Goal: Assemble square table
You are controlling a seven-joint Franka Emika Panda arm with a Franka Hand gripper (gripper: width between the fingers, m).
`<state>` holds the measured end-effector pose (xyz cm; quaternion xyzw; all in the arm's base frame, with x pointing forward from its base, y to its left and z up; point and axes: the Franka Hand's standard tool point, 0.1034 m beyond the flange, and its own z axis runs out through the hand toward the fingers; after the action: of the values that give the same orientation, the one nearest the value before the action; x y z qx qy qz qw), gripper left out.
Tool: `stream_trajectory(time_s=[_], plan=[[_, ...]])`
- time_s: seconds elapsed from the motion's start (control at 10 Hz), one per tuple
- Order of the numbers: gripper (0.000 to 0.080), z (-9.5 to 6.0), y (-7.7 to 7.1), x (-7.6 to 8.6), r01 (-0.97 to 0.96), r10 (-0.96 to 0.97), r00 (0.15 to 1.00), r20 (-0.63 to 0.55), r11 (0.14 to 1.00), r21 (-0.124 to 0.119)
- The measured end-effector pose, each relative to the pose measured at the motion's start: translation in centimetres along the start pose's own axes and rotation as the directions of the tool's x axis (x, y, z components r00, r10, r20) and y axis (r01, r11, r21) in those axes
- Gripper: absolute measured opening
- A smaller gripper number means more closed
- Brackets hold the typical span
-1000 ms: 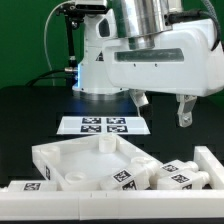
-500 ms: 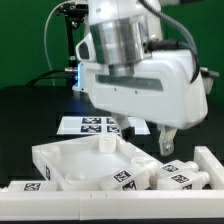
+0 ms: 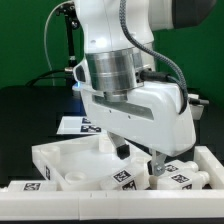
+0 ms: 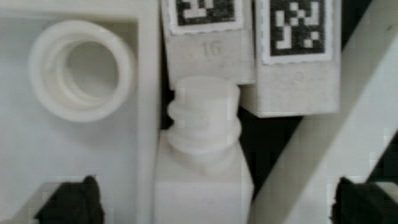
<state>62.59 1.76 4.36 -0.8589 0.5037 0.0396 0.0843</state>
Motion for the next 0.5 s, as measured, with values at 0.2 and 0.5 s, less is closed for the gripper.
stream_trajectory(time_s=[0.2, 0.5], plan=[[0.0649, 0.85, 0.24, -0.32, 0.003, -0.003, 1.000, 0.006, 1.000, -0.011], [0.0394, 0.96, 0.24, -0.38, 0.008, -0.008, 1.000, 0.006, 1.000, -0.012]])
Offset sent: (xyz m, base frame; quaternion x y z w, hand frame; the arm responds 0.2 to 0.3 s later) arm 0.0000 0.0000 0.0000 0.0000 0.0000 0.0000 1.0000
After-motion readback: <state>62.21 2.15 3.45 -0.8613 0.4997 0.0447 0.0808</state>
